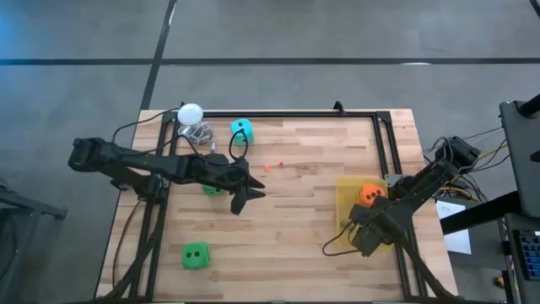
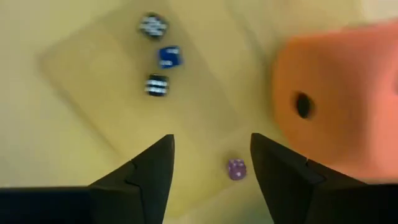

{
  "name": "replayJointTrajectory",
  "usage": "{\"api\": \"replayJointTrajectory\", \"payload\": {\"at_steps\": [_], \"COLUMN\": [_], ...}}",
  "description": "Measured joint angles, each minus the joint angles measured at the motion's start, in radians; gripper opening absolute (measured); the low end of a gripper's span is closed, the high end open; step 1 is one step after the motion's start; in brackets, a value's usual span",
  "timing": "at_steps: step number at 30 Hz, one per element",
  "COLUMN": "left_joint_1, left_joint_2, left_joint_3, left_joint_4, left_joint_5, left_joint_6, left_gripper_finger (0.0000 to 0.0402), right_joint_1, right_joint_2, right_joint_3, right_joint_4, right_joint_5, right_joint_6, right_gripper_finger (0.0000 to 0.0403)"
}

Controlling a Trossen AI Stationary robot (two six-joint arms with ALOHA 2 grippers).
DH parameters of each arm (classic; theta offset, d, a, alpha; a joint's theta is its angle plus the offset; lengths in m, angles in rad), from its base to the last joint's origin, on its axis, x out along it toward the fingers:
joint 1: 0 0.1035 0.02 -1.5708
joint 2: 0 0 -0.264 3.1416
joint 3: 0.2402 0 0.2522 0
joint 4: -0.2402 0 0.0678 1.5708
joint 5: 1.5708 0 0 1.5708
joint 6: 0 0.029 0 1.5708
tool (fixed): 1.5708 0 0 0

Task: Pick & Place Dice
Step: Put the large blue dice into the yellow bin

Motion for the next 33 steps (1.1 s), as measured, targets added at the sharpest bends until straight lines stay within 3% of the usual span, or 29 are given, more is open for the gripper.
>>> {"api": "replayJointTrajectory", "payload": {"at_steps": [8,16,19,22,23,24,27,33], "left_joint_1": [0.0,0.0,0.004,0.021,0.035,0.049,0.079,0.167], "left_joint_2": [-0.005,-0.067,-0.09,-0.086,-0.079,-0.072,-0.048,0.031], "left_joint_3": [0.0,0.001,0.002,0.01,0.015,0.023,0.027,0.048], "left_joint_4": [0.0,-0.001,-0.033,-0.181,-0.236,-0.276,-0.341,-0.314], "left_joint_5": [0.0,-0.021,-0.183,-0.548,-0.626,-0.661,-0.638,-0.663], "left_joint_6": [0.025,0.1,0.126,0.139,0.148,0.158,0.178,0.361], "left_gripper_finger": [0.0163,0.0163,0.016,0.0155,0.0154,0.0153,0.0157,0.0186], "right_joint_1": [0.02,0.038,0.038,0.038,0.038,0.038,0.037,0.019], "right_joint_2": [0.009,0.008,0.008,0.008,0.008,0.008,0.008,0.008], "right_joint_3": [0.11,0.298,0.354,0.392,0.402,0.409,0.416,0.405], "right_joint_4": [-0.081,-0.22,-0.245,-0.282,-0.286,-0.286,-0.289,-0.287], "right_joint_5": [0.026,0.239,0.322,0.376,0.393,0.414,0.462,0.509], "right_joint_6": [0.029,-0.002,-0.042,-0.06,-0.06,-0.064,-0.081,-0.127], "right_gripper_finger": [0.0194,0.0166,0.0157,0.0148,0.0146,0.0143,0.0136,0.0123]}}
